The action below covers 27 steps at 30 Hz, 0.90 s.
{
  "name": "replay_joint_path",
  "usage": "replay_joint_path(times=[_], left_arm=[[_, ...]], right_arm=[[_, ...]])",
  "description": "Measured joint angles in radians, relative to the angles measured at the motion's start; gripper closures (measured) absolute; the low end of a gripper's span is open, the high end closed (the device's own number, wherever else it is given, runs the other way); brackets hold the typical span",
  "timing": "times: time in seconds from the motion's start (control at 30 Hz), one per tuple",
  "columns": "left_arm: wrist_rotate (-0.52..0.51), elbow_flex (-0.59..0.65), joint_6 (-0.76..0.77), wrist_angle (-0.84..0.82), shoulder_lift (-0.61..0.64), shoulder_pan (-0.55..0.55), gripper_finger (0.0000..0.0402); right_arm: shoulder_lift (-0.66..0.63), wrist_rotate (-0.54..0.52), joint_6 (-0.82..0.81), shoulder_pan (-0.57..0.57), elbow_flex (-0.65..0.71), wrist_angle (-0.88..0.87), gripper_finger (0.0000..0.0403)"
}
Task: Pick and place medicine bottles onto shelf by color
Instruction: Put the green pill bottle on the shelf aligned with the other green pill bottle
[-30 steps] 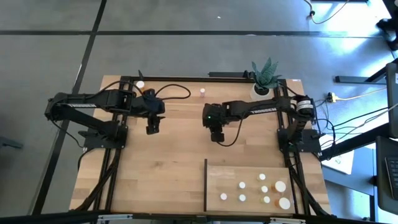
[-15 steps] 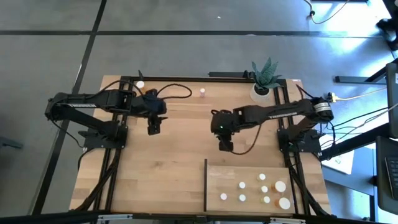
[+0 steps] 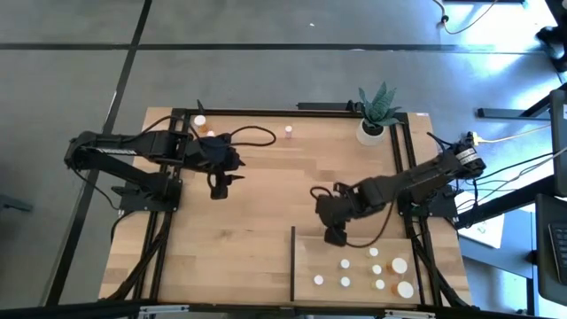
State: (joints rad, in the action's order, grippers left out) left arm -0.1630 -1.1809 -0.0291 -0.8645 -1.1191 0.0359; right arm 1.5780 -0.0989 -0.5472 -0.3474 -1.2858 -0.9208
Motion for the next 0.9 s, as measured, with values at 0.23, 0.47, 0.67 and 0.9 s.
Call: replay_joint_path(times=[0.23,0.47,0.67,0.9], left_arm=[[0.000,0.000,0.000,0.044,-0.004,0.046,0.0233],[0.000,0.000,0.000,0.079,-0.015,0.089,0.0233],[0.000,0.000,0.000,0.096,-0.046,0.105,0.0233],[0.000,0.000,-0.007,0.103,-0.098,0.105,0.0233]], right_arm=[[0.000,-0.050,-0.201,-0.144,0.000,-0.016,0.0281],[0.002,-0.170,-0.392,-0.273,0.000,-0.027,0.0281],[0.020,-0.228,-0.519,-0.344,0.001,-0.046,0.0281],[0.070,-0.268,-0.525,-0.361,0.001,-0.046,0.0281]])
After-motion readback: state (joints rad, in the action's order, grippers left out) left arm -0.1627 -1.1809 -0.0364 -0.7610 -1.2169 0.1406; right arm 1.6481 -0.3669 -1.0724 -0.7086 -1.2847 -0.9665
